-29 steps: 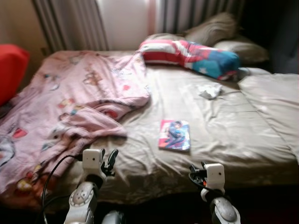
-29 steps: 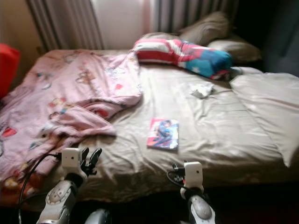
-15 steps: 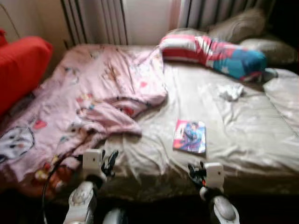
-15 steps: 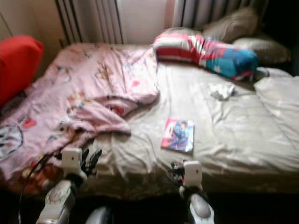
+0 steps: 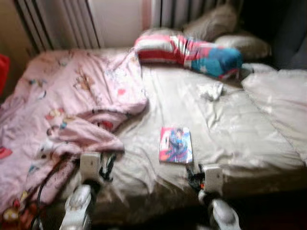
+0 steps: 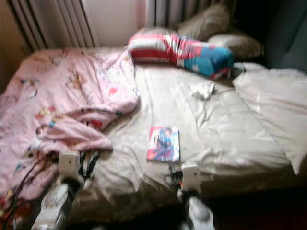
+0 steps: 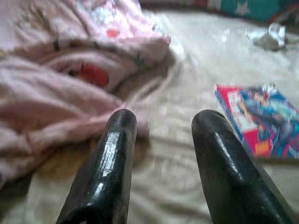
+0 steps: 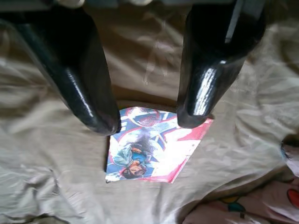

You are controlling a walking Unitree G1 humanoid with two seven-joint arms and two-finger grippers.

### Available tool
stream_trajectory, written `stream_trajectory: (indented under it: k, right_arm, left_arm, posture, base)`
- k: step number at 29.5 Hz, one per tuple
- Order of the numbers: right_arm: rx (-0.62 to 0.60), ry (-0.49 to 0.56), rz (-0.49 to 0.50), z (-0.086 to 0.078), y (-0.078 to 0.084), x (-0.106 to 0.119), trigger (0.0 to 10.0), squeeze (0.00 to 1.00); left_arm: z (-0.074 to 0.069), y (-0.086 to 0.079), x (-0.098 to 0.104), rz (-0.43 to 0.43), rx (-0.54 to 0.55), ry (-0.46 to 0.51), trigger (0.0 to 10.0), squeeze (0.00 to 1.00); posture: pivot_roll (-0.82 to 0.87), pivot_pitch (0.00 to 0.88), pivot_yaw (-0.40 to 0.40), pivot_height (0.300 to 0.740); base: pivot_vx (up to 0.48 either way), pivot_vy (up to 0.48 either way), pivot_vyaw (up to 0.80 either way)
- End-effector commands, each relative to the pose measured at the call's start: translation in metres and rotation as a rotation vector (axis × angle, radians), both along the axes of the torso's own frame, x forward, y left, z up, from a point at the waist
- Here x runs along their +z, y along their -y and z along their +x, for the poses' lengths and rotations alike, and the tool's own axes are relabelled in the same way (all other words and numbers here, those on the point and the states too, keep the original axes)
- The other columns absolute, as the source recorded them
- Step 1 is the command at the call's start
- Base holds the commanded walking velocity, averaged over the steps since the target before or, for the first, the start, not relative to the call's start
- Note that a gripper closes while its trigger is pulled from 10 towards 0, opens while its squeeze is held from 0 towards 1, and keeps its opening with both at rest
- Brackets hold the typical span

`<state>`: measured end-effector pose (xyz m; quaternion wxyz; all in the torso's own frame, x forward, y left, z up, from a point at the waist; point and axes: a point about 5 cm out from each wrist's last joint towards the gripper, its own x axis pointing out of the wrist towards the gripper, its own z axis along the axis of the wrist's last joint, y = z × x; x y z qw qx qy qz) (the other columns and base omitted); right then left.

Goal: Clean up the room

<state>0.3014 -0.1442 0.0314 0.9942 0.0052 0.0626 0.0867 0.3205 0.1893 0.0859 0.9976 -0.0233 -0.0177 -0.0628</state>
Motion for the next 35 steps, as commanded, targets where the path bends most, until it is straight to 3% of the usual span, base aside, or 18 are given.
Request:
stream_trajectory:
  k: [1, 5, 17, 22, 29, 30, 31, 35]
  right_arm:
    - [0.011, -0.01, -0.012, -0.002, 0.001, -0.003, 10.0, 0.0]
    - [0.003, -0.019, 0.004, -0.003, 0.0, -0.004, 10.0, 0.0]
    - [-0.001, -0.034, 0.021, -0.003, 0.002, -0.006, 10.0, 0.0]
    - [-0.016, -0.053, 0.02, 0.001, 0.002, -0.004, 10.0, 0.0]
    - [-0.069, -0.076, 0.104, 0.012, 0.002, 0.001, 10.0, 0.0]
    - [-0.08, -0.084, 0.123, 0.014, 0.001, 0.002, 10.0, 0.57]
    - [-0.093, -0.091, 0.141, 0.015, 0.001, 0.003, 10.0, 1.0]
    - [-0.141, -0.1, 0.243, 0.023, 0.001, 0.008, 10.0, 1.0]
  left_arm:
    - [-0.003, 0.001, -0.006, 0.009, -0.006, -0.026, 10.0, 0.0]
    - [-0.003, 0.0, -0.006, 0.011, -0.007, -0.026, 10.0, 0.0]
    - [-0.004, 0.0, -0.005, 0.02, -0.013, -0.028, 10.0, 0.0]
    - [-0.004, -0.001, -0.002, 0.047, -0.012, -0.007, 10.0, 0.0]
    - [-0.003, -0.006, 0.003, 0.075, -0.022, 0.001, 10.0, 0.0]
    - [-0.003, -0.006, 0.004, 0.079, -0.026, 0.0, 10.0, 0.0]
    - [-0.004, -0.006, 0.004, 0.081, -0.031, 0.001, 10.0, 0.0]
    - [-0.004, -0.005, 0.009, 0.087, -0.051, 0.01, 10.0, 0.0]
  posture:
    - [0.01, 0.123, 0.011, 0.583]
    - [0.01, 0.125, 0.012, 0.583]
    - [0.01, 0.139, 0.021, 0.583]
    - [0.02, 0.153, 0.03, 0.583]
    - [0.04, 0.195, 0.048, 0.583]
    - [0.04, 0.205, 0.052, 0.583]
    - [0.05, 0.209, 0.056, 0.583]
    - [0.07, 0.233, 0.068, 0.583]
  base:
    - [0.281, 0.0, 0.8]
    - [0.278, 0.0, 0.8]
    - [0.284, 0.0, 0.0]
    - [0.0, 0.0, 0.0]
    - [0.0, 0.0, 0.0]
    - [0.0, 0.0, 0.0]
    - [0.0, 0.0, 0.0]
    - [0.0, 0.0, 0.0]
